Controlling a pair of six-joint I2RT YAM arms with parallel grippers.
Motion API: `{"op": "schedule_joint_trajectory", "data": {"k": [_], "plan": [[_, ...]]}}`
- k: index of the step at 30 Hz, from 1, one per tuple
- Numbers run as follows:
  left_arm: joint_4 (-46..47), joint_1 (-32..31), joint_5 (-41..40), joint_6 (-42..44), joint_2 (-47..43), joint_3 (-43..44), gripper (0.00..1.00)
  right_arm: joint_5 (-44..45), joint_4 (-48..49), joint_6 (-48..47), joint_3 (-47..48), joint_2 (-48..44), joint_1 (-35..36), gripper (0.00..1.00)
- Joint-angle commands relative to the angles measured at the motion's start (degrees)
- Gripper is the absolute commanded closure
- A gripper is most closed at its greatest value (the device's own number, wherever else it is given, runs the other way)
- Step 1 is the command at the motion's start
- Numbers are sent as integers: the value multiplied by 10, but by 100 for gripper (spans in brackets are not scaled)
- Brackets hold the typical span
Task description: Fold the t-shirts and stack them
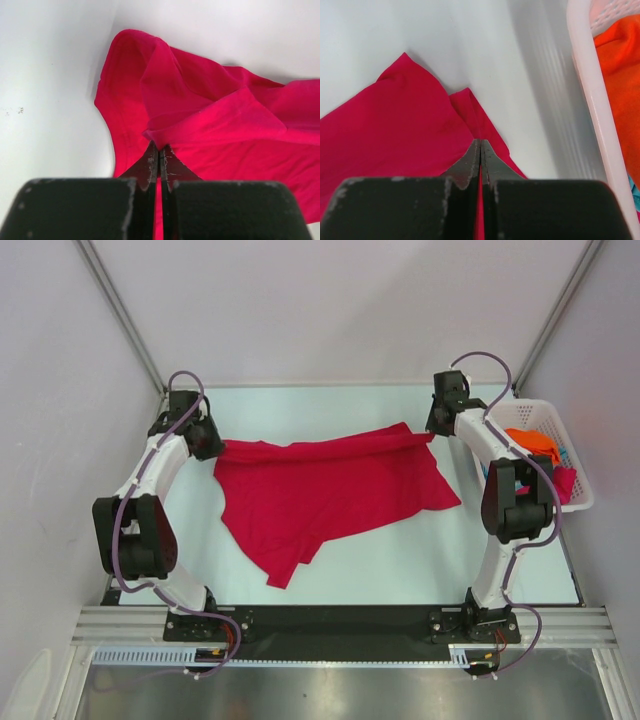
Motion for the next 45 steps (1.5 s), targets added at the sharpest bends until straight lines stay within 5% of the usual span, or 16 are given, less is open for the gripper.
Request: {"op": "schedule_joint_trajectory", "data": {"k": [1,6,8,10,13,29,37,45], "plan": [[18,-1,20,-2,-10,4,97,-3,0,5,24,14,-5,100],[21,-1,27,4,-7,4,69,-5,-16,11,41,31,-4,66],[19,-1,25,5,-7,10,45,-2,-21,12,44,35,-4,57],[17,-1,20,5,-9,15,29,-1,-23,12,50,37,-4,55],[16,-1,12,5,-8,24,22,-3,-22,11,64,41,-3,55],[27,0,5,-11,170,167,29,0,-69,8,153,72,19,54],[60,-5,32,-33,148,83,50,0,-67,10,139,65,21,55],[88,-42,34,-49,137,18,51,0,-69,10,138,67,29,55]]}}
